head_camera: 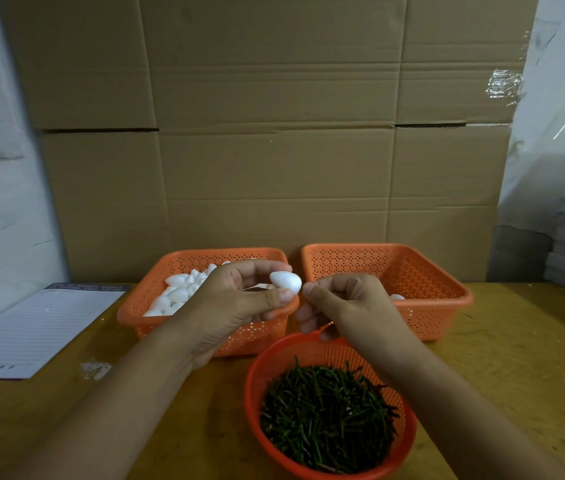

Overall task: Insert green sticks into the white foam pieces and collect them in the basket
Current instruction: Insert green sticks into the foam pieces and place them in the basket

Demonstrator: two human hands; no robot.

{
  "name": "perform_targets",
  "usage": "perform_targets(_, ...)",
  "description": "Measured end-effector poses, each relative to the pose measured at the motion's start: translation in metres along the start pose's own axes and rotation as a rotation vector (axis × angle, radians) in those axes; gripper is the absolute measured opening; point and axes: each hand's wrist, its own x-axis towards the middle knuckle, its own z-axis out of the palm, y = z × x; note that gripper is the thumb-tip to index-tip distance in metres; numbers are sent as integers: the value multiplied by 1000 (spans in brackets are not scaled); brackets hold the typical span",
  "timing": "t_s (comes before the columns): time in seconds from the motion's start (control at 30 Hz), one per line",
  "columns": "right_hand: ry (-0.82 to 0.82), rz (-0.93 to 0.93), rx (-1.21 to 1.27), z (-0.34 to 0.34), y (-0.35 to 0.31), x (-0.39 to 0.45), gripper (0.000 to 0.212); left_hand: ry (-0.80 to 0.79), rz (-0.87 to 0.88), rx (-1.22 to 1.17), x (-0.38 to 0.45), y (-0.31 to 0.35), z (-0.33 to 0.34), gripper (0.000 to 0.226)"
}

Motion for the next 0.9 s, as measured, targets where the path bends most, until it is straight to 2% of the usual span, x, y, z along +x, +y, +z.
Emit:
perform_targets(0.47,-34,26,-5,-1,2,1,23,-9,1,-12,0,0,0,40)
perform_targets(0.67,-92,46,32,3,3,0,14,15,40,-109,-1,6,3,55)
perform_targets(0.9,-42,32,49,3,4,1,13,81,62,-130,-1,5,7,49)
